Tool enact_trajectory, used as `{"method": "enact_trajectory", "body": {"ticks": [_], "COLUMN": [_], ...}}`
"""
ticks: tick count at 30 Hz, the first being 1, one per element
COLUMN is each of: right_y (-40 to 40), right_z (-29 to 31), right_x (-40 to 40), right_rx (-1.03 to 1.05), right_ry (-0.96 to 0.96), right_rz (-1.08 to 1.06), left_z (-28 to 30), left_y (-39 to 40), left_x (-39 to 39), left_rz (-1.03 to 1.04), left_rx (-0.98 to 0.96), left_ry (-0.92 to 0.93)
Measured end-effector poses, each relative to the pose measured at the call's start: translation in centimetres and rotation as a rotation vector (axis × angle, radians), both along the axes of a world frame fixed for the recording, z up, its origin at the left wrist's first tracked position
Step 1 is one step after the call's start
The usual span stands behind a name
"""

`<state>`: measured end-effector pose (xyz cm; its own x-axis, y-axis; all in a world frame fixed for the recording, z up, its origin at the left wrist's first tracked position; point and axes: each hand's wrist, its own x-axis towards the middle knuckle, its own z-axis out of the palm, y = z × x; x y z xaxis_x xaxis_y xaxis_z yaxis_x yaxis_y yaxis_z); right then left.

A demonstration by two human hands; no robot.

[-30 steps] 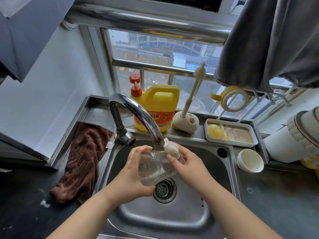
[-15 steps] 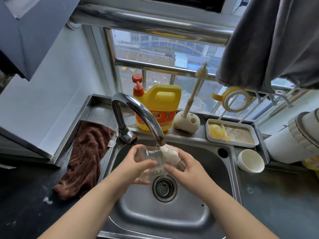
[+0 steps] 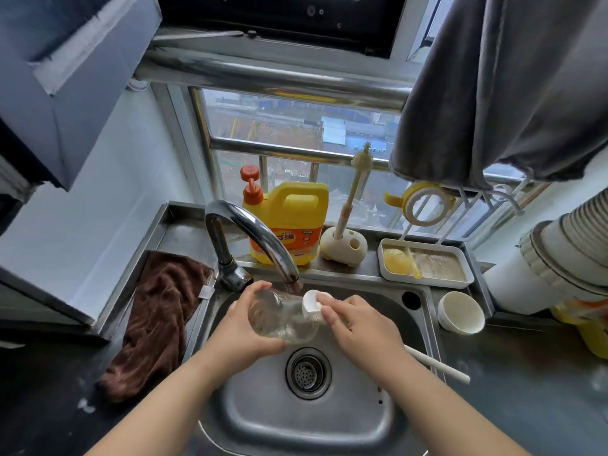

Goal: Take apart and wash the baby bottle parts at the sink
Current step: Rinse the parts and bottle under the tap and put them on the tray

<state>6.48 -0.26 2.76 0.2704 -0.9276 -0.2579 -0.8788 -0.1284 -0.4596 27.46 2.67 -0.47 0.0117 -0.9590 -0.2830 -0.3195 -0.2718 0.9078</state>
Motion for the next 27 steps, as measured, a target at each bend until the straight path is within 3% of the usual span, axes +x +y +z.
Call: {"method": "enact_trajectory", "body": {"ticks": [4, 7, 10, 16, 21, 24, 27], "right_y": [0.3, 1.9, 1.4, 1.2, 1.1, -0.2, 0.9], "right_z": [1.2, 1.5, 1.2, 2.3, 1.8, 1.9, 2.6], "right_x": [2.0, 1.5, 0.4, 3.1, 0.7, 2.0, 3.7], "right_rx": [-0.043, -0.068, -0.018, -0.096, -0.075, -0.092, -0.161], "right_ry": [-0.131, -0.075, 0.033, -0.086, 0.127, 0.033, -0.038], "right_rz": [0.014, 0.094, 0.032, 0.03, -0.059, -0.102, -0.008], "left_z": [0.2, 0.4, 0.6, 0.9, 1.0, 0.6, 0.1], "left_y": [-0.1, 0.0, -0.1, -1.0, -1.4, -1.6, -1.7], "left_x": [-0.7, -0.2, 0.2, -0.4, 0.3, -0.5, -0.5], "left_rz": [-0.022, -0.023, -0.036, -0.04, -0.097, -0.154, -0.151], "left_rx": [-0.031, -0.002, -0.006, -0.01, -0.052, -0.06, -0.071], "left_ry": [-0.009, -0.083, -0.153, -0.138, -0.144, -0.116, -0.095]}}
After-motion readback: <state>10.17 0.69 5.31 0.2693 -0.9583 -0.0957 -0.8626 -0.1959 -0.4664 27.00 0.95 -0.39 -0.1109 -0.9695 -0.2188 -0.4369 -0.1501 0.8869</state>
